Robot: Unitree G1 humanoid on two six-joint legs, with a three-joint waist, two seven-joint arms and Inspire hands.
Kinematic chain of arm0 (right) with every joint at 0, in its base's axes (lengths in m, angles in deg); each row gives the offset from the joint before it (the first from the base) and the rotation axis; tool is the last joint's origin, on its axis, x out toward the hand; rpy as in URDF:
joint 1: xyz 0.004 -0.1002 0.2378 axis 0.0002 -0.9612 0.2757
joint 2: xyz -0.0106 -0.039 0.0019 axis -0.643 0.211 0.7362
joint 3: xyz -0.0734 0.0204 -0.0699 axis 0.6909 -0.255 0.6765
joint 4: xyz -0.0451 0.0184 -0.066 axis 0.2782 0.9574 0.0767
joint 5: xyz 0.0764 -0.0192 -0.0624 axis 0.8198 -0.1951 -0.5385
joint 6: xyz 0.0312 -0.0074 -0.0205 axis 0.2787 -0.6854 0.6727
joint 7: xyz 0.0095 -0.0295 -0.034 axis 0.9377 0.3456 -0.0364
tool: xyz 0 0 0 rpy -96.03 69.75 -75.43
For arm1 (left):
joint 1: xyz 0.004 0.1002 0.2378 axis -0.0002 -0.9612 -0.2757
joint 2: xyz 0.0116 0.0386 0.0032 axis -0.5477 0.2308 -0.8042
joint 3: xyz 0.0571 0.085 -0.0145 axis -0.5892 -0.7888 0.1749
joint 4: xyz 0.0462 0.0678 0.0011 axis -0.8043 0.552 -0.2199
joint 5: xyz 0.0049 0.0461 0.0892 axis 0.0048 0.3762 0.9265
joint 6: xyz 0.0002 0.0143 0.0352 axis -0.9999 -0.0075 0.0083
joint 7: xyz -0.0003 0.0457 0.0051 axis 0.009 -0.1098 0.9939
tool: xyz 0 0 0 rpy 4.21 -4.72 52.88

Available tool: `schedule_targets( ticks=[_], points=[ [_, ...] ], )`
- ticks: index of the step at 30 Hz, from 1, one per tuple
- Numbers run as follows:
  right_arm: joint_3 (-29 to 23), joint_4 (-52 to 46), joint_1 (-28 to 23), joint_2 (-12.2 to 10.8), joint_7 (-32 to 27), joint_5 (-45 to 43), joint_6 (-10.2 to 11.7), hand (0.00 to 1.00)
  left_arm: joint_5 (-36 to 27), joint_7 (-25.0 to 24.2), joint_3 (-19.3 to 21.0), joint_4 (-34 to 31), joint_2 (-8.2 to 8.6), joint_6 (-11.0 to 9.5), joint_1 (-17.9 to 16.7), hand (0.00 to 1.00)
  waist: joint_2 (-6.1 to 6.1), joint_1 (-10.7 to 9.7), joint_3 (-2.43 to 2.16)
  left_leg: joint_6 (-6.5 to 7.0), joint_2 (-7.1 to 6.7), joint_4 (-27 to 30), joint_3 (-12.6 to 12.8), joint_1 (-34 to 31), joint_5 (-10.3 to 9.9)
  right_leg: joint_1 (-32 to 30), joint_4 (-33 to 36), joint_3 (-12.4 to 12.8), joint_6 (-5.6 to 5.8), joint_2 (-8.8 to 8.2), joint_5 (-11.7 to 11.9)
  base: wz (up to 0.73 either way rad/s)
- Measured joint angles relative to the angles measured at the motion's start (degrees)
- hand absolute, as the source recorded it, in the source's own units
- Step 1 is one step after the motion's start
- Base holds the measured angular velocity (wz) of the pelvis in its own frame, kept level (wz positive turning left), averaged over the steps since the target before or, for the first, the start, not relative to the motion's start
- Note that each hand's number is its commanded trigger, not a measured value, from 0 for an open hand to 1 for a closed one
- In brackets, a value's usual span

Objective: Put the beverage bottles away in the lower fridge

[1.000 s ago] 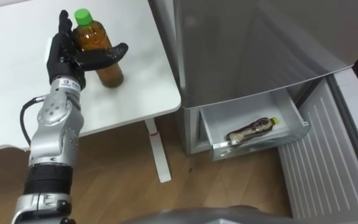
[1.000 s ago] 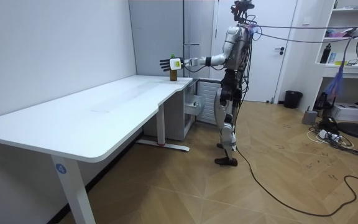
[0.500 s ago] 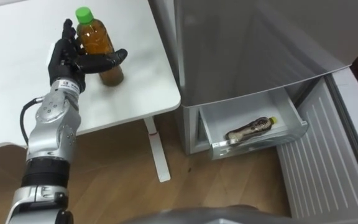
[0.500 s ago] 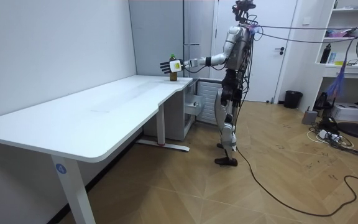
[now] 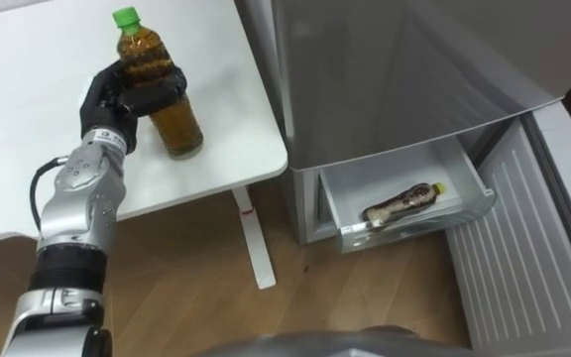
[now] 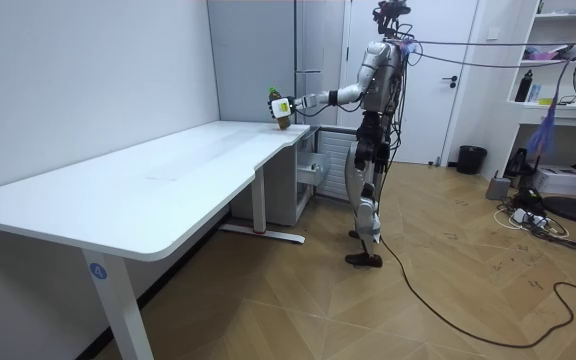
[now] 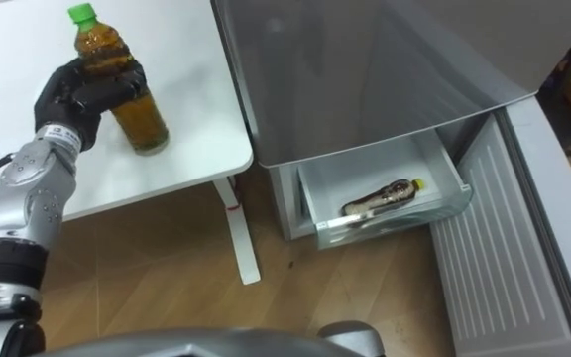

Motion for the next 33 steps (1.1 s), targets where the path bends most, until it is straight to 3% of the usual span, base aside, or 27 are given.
schedule_targets(
  ticks=[16,20,26,30,33],
  points=[
    [0.18,-0.90,2.59,0.04,-0.51,-2.10,0.21,0.00,0.08,2.53,-0.02,-0.30,-0.11,0.12,1.11,1.00,-0.35,-0.70,0.16,0.00,-0.02,0.00,0.60,-0.39,0.01,-1.26,0.74,1.38,0.01,0.12,-0.01,-0.04],
    [3.48,-0.93,5.47,0.05,-0.72,-1.06,0.71,0.00,0.12,2.75,-0.73,-2.26,-0.04,0.12,1.13,1.00,-1.01,-0.42,0.20,0.01,-0.02,0.31,0.58,-1.06,0.02,-1.77,0.83,1.30,0.01,0.11,0.01,0.01],
    [6.23,-3.16,6.26,0.03,-2.43,0.21,0.92,0.00,1.03,4.16,-4.03,-9.76,2.42,0.04,0.43,1.00,-1.73,2.85,0.37,0.02,-0.07,0.71,0.12,-1.98,0.03,-1.87,0.81,0.44,0.01,-0.07,0.01,0.04],
    [9.36,-5.73,8.08,-0.05,-2.38,5.02,4.55,0.00,0.38,4.09,-8.42,-14.76,2.46,-0.06,-2.69,1.00,-2.37,4.26,0.04,0.01,-0.06,0.71,-0.39,-1.56,0.03,-1.41,0.24,-0.38,-0.02,-0.12,0.03,0.05],
    [12.81,-10.04,8.07,-0.93,-1.89,6.29,5.37,0.00,0.46,3.64,-10.06,-17.11,3.21,-0.16,-5.70,1.00,-3.09,6.03,-0.24,0.01,0.00,0.76,-1.62,-1.51,0.03,-0.66,-0.17,-1.15,-0.09,-0.10,0.09,0.09]
  ],
)
